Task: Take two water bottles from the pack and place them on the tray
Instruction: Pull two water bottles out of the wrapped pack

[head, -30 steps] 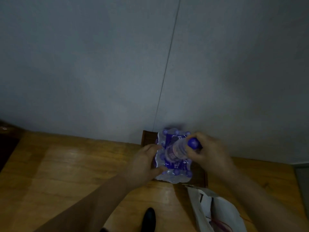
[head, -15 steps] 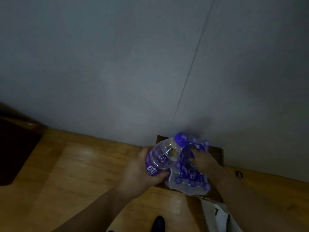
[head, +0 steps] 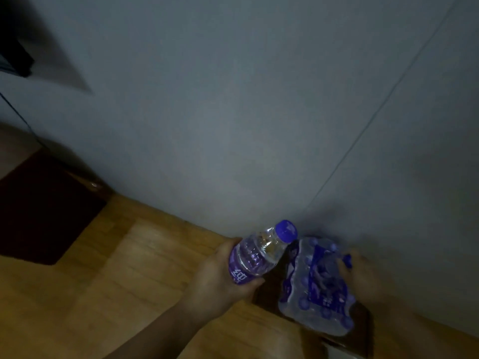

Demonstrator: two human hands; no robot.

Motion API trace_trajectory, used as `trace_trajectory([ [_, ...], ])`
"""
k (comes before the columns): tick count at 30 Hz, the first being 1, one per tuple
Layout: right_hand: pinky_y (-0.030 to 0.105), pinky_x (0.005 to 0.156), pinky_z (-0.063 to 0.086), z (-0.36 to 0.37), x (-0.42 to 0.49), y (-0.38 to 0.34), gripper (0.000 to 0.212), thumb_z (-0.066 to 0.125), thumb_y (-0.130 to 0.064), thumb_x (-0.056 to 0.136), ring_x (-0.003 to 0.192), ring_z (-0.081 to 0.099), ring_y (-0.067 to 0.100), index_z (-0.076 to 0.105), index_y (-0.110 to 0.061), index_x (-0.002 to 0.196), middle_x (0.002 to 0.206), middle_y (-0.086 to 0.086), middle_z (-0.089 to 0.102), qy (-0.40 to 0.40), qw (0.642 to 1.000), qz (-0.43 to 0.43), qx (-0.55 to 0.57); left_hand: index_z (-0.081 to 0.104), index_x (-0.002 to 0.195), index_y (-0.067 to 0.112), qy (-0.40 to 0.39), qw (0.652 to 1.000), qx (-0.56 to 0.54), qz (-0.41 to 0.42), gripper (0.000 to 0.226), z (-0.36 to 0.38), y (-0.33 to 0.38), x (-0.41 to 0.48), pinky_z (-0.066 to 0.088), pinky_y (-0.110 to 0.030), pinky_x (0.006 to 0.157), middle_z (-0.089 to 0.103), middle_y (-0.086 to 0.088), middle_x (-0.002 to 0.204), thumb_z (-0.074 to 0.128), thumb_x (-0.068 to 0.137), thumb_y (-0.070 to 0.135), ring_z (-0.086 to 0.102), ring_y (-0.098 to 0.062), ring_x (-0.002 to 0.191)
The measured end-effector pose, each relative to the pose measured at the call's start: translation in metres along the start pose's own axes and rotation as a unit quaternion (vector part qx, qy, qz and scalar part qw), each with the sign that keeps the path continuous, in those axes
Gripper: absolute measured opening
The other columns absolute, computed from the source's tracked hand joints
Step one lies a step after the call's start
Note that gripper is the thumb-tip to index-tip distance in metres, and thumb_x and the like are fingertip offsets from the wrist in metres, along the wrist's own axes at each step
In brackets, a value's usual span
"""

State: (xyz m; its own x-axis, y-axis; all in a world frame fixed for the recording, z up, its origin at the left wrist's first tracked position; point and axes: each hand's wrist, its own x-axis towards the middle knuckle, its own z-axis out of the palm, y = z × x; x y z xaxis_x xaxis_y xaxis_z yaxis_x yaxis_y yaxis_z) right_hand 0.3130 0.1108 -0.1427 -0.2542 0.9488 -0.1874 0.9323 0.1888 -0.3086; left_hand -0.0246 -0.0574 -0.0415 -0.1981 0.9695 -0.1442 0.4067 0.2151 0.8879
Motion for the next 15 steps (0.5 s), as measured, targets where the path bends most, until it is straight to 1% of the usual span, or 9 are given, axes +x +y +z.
trace_trajectory([
  [1,0.036,0.051,0.047,-0.023,-0.007,-0.011,0.027,0.063,-0.037,0.092,0.057,0.065,0.031,0.036,-0.037,0.088,0.066,0.003,0.065,0.019,1.000,-0.001,0.012,0.050,0.125,0.056,0.005,1.000,-0.002,0.007,0.071,-0.010,0.002,-0.005,0.062,-0.022,0.080,0.069,0.023,0.115,0.089,0.065,0.052,0.070,-0.001,0.103],
  [3,0.036,0.051,0.048,-0.072,-0.019,-0.042,0.027,0.064,-0.042,0.089,0.056,0.064,0.028,0.037,-0.037,0.087,0.065,-0.002,0.063,0.051,0.999,-0.016,0.009,0.047,0.119,0.066,0.016,0.999,-0.004,0.028,0.070,-0.033,0.010,-0.016,0.058,-0.013,0.077,0.064,0.032,0.118,0.090,0.068,0.047,0.069,0.003,0.103],
  [5,0.040,0.053,0.052,-0.116,-0.031,-0.085,0.026,0.068,-0.039,0.086,0.057,0.064,0.023,0.042,-0.035,0.089,0.066,-0.005,0.063,0.070,0.996,-0.058,0.025,0.048,0.116,0.066,0.031,0.999,-0.004,0.044,0.067,-0.061,0.018,-0.029,0.056,-0.009,0.075,0.062,0.037,0.117,0.091,0.069,0.045,0.068,0.004,0.102],
  [7,0.039,0.054,0.051,-0.154,-0.047,-0.140,0.025,0.070,-0.036,0.085,0.056,0.062,0.015,0.045,-0.035,0.088,0.065,-0.007,0.063,0.079,0.989,-0.108,0.058,0.050,0.115,0.060,0.048,0.997,-0.011,0.057,0.064,-0.093,0.026,-0.044,0.056,-0.008,0.075,0.062,0.039,0.114,0.091,0.068,0.045,0.067,0.006,0.101],
  [9,0.034,0.052,0.047,-0.182,-0.066,-0.201,0.020,0.066,-0.038,0.085,0.056,0.060,0.008,0.046,-0.039,0.086,0.065,-0.006,0.063,0.086,0.981,-0.148,0.093,0.051,0.115,0.054,0.064,0.995,-0.019,0.068,0.062,-0.130,0.031,-0.063,0.056,-0.009,0.075,0.063,0.039,0.113,0.090,0.067,0.049,0.067,0.006,0.101],
  [11,0.032,0.052,0.046,-0.201,-0.090,-0.265,0.019,0.065,-0.036,0.086,0.058,0.060,0.010,0.047,-0.042,0.085,0.067,-0.005,0.064,0.105,0.970,-0.184,0.124,0.053,0.116,0.050,0.089,0.992,-0.022,0.082,0.061,-0.173,0.032,-0.086,0.056,-0.010,0.073,0.064,0.036,0.113,0.090,0.068,0.049,0.069,0.005,0.099],
  [13,0.031,0.053,0.047,-0.213,-0.116,-0.332,0.017,0.065,-0.032,0.086,0.063,0.062,0.009,0.050,-0.040,0.085,0.069,-0.005,0.066,0.131,0.955,-0.213,0.159,0.052,0.115,0.054,0.119,0.987,-0.017,0.102,0.060,-0.222,0.028,-0.113,0.055,-0.008,0.071,0.064,0.038,0.111,0.089,0.067,0.052,0.068,0.007,0.098],
  [15,0.031,0.056,0.052,-0.220,-0.142,-0.398,0.014,0.064,-0.032,0.085,0.063,0.063,0.011,0.052,-0.039,0.084,0.071,-0.003,0.068,0.152,0.941,-0.236,0.188,0.050,0.116,0.058,0.141,0.983,-0.011,0.114,0.061,-0.275,0.023,-0.142,0.059,-0.013,0.073,0.064,0.036,0.112,0.085,0.066,0.061,0.069,0.006,0.098],
])
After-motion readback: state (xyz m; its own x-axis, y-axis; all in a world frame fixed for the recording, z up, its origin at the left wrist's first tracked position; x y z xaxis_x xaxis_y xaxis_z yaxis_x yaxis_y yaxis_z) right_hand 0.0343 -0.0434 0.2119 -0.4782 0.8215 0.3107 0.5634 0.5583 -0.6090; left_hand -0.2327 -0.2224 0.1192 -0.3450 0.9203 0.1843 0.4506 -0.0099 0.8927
